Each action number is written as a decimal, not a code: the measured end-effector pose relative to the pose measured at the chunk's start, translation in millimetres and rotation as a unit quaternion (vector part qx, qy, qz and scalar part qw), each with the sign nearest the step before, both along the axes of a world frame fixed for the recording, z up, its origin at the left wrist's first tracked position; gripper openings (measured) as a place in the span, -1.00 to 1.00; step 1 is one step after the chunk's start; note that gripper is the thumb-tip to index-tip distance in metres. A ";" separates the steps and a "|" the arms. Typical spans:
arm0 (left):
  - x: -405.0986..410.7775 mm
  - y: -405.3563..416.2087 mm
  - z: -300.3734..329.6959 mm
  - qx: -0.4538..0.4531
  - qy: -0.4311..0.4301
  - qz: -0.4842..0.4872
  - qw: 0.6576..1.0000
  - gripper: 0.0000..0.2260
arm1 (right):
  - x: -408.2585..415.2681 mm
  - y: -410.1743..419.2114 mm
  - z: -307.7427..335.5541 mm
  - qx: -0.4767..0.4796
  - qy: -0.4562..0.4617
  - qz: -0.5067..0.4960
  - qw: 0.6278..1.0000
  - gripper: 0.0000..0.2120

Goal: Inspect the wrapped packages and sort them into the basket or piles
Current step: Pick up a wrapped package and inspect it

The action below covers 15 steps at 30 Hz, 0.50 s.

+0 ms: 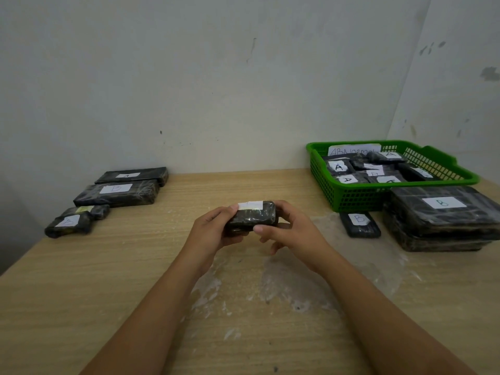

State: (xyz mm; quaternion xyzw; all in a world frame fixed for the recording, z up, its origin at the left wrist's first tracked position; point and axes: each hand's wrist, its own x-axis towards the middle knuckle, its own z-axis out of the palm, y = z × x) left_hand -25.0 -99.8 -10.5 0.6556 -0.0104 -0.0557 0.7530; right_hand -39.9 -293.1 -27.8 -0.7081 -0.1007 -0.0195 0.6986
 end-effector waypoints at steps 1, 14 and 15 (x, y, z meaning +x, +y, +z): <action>-0.9 0.3 0.9 0.017 0.007 -0.006 1.000 -0.73 | 0.0 -0.4 -0.1 -0.026 -0.008 -0.013 1.000 -0.55; 1.1 1.7 -4.2 0.006 -0.057 -0.048 0.997 -0.59 | 3.6 -6.0 2.2 -0.014 0.013 -0.030 0.999 -0.64; 1.3 1.5 -4.8 0.007 -0.056 -0.050 0.997 -0.64 | 4.0 -6.6 1.7 -0.014 0.011 -0.026 1.000 -0.66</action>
